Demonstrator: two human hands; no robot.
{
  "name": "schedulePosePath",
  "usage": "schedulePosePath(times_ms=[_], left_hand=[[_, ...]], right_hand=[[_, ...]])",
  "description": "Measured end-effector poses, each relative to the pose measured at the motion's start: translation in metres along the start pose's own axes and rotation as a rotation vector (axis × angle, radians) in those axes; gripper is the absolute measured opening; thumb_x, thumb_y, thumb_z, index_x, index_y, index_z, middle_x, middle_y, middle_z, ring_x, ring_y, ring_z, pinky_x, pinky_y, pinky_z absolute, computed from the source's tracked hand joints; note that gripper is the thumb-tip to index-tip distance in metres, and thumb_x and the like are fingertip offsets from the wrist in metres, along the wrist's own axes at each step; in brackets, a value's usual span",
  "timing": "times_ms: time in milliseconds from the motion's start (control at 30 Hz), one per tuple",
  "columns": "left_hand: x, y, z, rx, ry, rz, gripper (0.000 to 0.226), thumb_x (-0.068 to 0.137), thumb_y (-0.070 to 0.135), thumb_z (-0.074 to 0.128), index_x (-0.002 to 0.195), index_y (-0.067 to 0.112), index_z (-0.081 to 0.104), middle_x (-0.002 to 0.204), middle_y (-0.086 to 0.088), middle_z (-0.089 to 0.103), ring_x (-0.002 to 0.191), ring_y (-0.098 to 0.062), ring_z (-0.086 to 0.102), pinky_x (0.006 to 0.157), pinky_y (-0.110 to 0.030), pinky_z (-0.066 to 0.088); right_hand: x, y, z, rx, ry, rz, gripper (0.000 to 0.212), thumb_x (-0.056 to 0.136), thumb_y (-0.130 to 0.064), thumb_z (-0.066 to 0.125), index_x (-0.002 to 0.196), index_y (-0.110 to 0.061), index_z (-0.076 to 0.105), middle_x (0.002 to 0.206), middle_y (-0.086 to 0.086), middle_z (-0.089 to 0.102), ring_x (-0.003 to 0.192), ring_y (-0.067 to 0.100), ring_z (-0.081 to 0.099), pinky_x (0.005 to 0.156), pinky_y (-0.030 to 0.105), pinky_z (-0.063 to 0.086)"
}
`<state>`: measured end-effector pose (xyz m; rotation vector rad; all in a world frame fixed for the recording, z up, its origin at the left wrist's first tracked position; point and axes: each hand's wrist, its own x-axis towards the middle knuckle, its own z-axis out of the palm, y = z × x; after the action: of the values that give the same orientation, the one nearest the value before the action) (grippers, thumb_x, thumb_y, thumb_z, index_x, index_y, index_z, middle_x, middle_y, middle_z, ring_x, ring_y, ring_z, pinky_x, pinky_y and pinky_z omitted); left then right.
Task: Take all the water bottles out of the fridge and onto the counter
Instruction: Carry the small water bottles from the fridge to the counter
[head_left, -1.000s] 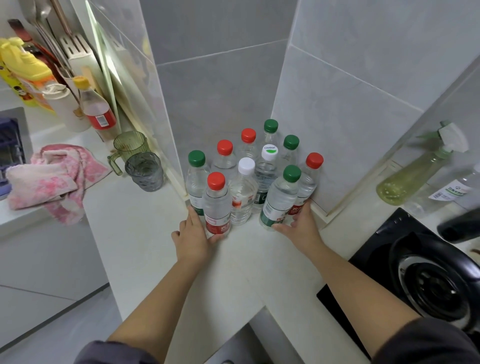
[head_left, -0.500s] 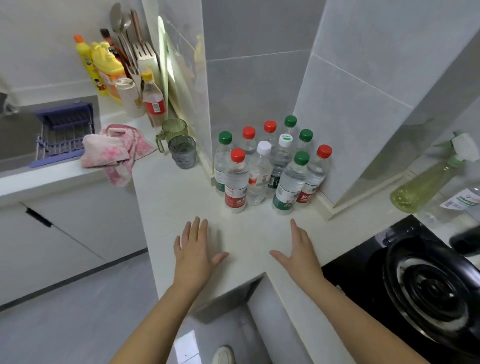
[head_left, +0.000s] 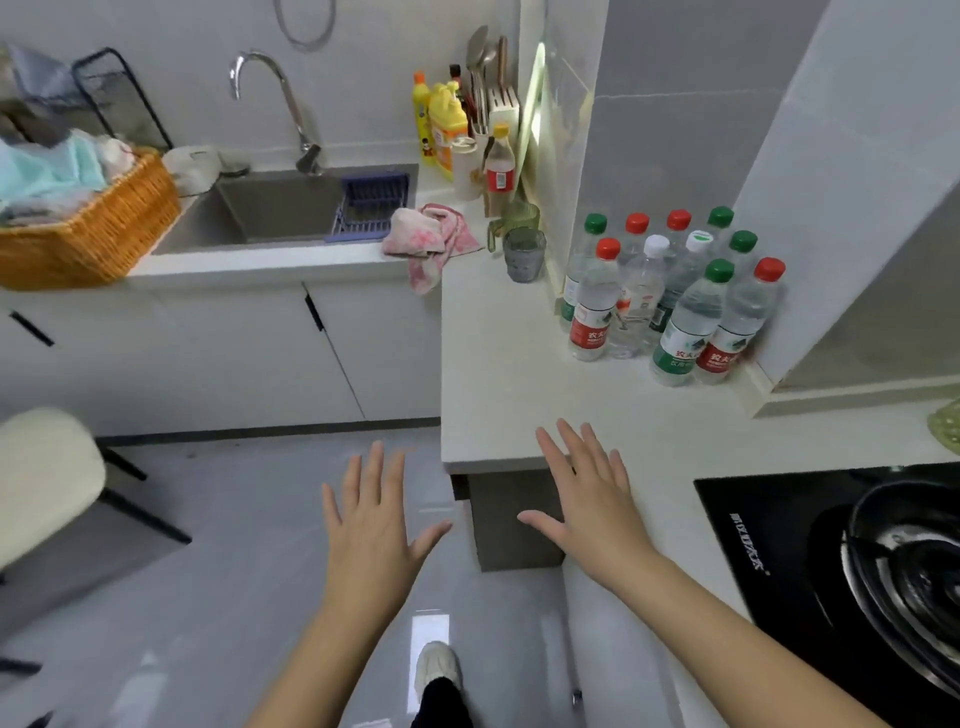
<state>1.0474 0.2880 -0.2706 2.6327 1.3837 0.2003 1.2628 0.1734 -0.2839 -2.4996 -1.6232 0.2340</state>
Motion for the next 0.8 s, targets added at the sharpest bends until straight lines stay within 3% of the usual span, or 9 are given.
schedulePosePath(times_ms=[100, 267, 500, 700, 800], left_hand=[[-0.032, -0.023, -0.014, -0.004, 0.038, -0.116, 0.094, 0.083, 0.073, 0.035, 0.156, 0.018, 0.012, 0.164, -0.004, 0.004, 0.151, -0.025, -0.006, 0.12, -0.052, 0.002], [-0.086, -0.066, -0.046, -0.025, 0.156, -0.276, 0.089, 0.085, 0.062, 0.053, 0.154, 0.015, 0.022, 0.162, -0.008, 0.015, 0.151, -0.028, 0.004, 0.119, -0.054, 0.007], [-0.189, -0.138, -0.086, 0.013, 0.304, -0.506, 0.085, 0.084, 0.061, 0.047, 0.151, 0.011, 0.03, 0.16, -0.009, 0.022, 0.149, -0.029, 0.011, 0.117, -0.057, 0.015], [-0.297, -0.205, -0.111, 0.034, 0.359, -0.674, 0.083, 0.089, 0.064, 0.04, 0.155, 0.019, 0.016, 0.164, -0.002, 0.005, 0.148, -0.017, -0.013, 0.12, -0.047, -0.002], [-0.36, -0.242, -0.127, 0.026, 0.41, -0.718, 0.082, 0.088, 0.06, 0.047, 0.154, 0.018, 0.021, 0.163, -0.003, 0.009, 0.15, -0.021, -0.005, 0.12, -0.05, 0.004]], right_hand=[[0.004, -0.04, -0.006, 0.006, 0.006, -0.149, 0.092, 0.09, -0.071, 0.038, 0.154, -0.031, -0.015, 0.164, -0.001, -0.017, 0.149, 0.024, -0.021, 0.12, 0.048, -0.006], [0.005, -0.116, -0.011, 0.024, 0.001, -0.393, 0.089, 0.092, -0.067, 0.039, 0.155, -0.032, -0.012, 0.165, -0.001, -0.012, 0.15, 0.023, -0.019, 0.119, 0.046, -0.008], [-0.021, -0.242, -0.005, 0.034, -0.001, -0.732, 0.087, 0.093, -0.063, 0.044, 0.155, -0.029, -0.007, 0.165, 0.002, -0.006, 0.151, 0.025, -0.013, 0.122, 0.05, -0.001], [-0.086, -0.371, 0.016, 0.095, 0.022, -0.967, 0.084, 0.091, -0.057, 0.053, 0.156, -0.024, 0.011, 0.165, 0.007, 0.011, 0.152, 0.031, 0.001, 0.121, 0.055, 0.01], [-0.133, -0.435, 0.032, 0.082, 0.017, -1.029, 0.084, 0.093, -0.06, 0.048, 0.157, -0.026, 0.005, 0.165, 0.005, 0.005, 0.152, 0.029, -0.004, 0.121, 0.053, 0.007]])
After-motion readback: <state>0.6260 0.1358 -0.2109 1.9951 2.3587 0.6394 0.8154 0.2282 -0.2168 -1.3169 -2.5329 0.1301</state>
